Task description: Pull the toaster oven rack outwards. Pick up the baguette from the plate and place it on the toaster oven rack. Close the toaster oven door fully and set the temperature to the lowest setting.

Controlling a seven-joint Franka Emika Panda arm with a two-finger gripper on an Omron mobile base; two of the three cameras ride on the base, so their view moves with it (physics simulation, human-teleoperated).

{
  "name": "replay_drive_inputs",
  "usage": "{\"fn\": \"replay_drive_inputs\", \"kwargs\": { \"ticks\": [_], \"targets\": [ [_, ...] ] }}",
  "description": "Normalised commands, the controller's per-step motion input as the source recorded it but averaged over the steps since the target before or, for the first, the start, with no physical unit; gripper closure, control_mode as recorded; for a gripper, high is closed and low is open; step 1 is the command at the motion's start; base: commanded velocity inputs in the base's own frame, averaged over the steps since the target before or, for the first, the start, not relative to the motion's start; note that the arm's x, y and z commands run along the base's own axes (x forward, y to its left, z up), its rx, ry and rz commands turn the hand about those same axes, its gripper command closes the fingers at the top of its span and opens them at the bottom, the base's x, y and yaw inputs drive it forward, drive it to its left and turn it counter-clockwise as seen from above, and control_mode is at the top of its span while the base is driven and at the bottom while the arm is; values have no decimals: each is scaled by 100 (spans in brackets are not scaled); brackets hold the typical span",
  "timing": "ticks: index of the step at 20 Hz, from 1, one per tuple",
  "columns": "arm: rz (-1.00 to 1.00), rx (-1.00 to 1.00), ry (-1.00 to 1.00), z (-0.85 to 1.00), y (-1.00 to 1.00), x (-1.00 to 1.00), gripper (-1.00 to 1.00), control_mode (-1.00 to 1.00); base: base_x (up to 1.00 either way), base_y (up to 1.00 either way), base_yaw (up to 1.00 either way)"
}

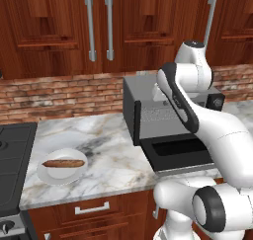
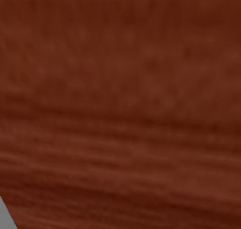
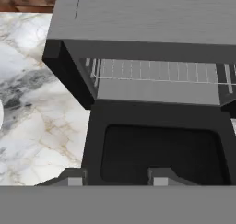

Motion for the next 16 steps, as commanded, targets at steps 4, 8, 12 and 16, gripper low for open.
{"fn": "replay_drive_inputs", "kwargs": {
  "ticks": [4,8,12,16],
  "targets": [
    [0,0,1,-4,0,-19,-100,-100,0,0,0],
    [-4,8,3,-27,-19,-61,-100,-100,0,0,0],
    [-14,28,-2,-37,-45,-28,-100,-100,0,0,0],
    [-10,46,-23,-26,-53,0,-100,-100,0,0,0]
  ]
}}
